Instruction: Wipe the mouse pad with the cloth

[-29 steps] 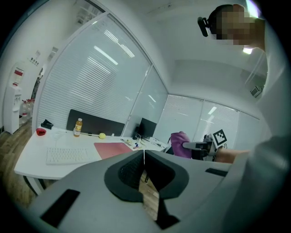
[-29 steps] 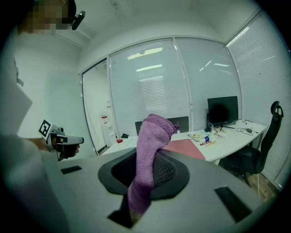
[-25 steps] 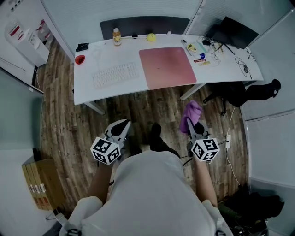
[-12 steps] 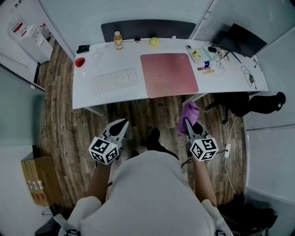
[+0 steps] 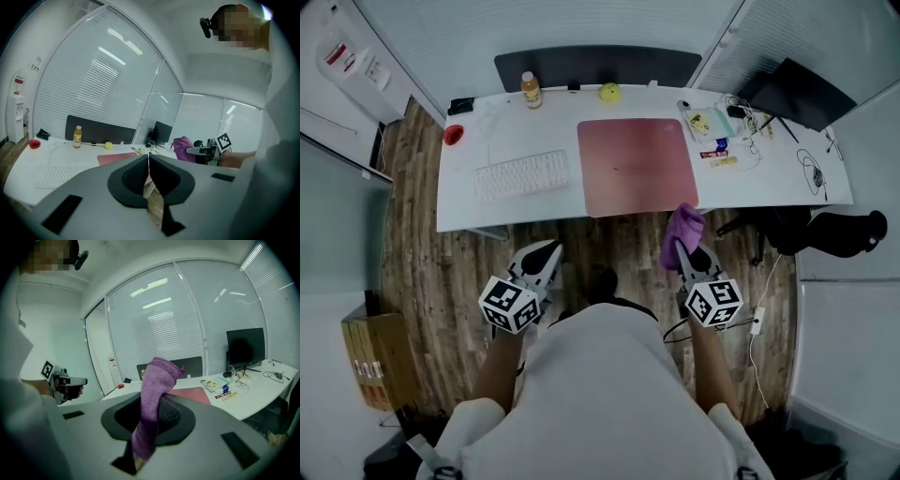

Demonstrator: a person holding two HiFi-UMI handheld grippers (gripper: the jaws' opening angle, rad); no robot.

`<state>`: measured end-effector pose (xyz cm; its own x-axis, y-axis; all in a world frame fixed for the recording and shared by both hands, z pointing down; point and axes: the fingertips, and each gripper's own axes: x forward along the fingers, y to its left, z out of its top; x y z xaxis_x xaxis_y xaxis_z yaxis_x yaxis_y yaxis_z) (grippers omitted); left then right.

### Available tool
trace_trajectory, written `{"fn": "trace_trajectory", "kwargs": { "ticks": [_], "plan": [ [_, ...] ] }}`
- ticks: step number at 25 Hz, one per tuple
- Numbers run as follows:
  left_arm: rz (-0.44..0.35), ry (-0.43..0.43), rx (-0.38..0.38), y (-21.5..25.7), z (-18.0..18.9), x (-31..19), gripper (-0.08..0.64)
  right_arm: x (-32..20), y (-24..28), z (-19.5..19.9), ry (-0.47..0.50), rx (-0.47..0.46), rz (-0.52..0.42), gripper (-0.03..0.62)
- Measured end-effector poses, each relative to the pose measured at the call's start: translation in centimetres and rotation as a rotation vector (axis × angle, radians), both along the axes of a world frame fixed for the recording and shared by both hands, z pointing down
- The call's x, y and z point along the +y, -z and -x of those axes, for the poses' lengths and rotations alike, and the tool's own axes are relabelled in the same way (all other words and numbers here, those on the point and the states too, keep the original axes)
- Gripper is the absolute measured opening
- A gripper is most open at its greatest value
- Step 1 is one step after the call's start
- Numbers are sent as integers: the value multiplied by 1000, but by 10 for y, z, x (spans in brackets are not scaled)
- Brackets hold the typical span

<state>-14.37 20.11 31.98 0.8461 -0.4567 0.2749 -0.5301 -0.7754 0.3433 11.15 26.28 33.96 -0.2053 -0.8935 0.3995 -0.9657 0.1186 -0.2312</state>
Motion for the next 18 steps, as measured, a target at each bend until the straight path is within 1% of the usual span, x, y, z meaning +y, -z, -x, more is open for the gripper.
{"fn": "trace_trajectory", "kwargs": {
  "ticks": [5,11,18],
  "plan": [
    [12,2,-16,-3,-32,-11,20,-18,-11,-32,6,-21,13,75],
    [18,-8,-53,-13,-70,-22,20,-33,-29,-67,13,-50,38,75],
    [78,-3,-79,-33,-101,-37,20,-44,-57,-97,10,-92,88,75]
  ]
}}
